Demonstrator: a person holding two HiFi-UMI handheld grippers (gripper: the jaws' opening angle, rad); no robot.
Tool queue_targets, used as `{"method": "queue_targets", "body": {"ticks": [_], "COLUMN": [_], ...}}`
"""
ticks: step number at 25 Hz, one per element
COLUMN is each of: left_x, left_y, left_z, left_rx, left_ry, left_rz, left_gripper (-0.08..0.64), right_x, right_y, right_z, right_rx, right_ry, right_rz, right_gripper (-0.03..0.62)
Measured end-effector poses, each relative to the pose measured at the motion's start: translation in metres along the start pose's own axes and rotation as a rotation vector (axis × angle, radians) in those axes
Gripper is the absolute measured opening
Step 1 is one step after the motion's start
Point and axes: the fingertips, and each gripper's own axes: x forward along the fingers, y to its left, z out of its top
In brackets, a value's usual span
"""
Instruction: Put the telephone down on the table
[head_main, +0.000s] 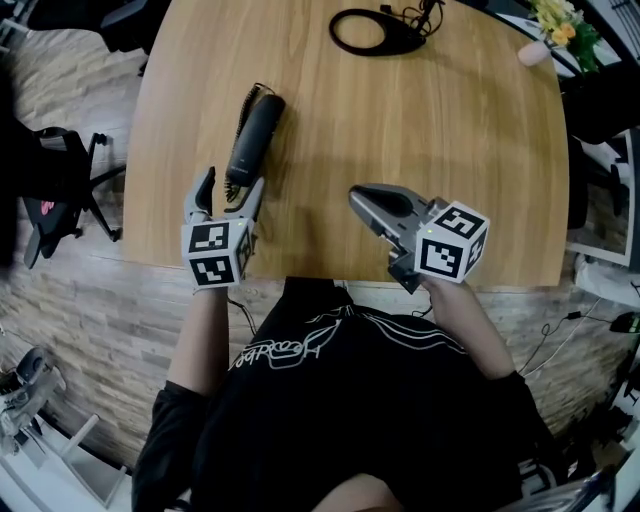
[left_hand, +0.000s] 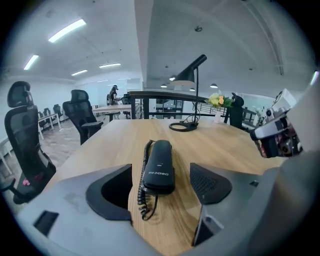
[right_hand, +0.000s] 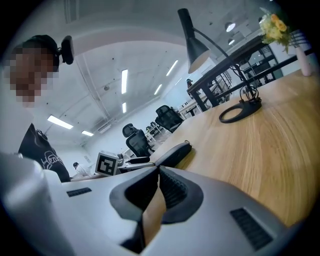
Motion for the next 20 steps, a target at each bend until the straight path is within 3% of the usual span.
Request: {"method": "queue_targets", "body": {"ticks": [4, 9, 12, 20], "left_x": [-0.042, -0.103, -0.140, -0.223], "left_y": [-0.017, -0.077, -0.111, -0.167], "left_z": [0.009, 0.037, 0.051, 0.079], "left_rx": [-0.099, -0.164, -0.158, -0.132], "left_ry": [-0.064, -0.210, -0.278, -0.409], "left_rz": [-0.031, -0.255, -0.345, -0.460], "left_gripper": [0.341, 0.337, 0.328, 0.157], "right_x": [-0.017, -0.038, -0.053, -0.097], "right_y": [0.027, 0.073, 0.099, 0.175], "right_z": [0.008, 0.012, 0.012, 0.023], "right_rx": [-0.073, -0.161, -0.189, -0.222], "right_ry": [-0.025, -0.057, -0.076, -0.153], "right_rz": [0.043, 0.112, 0.157, 0.294], "right_gripper": [0.041, 0.041, 0.041, 0.041]}}
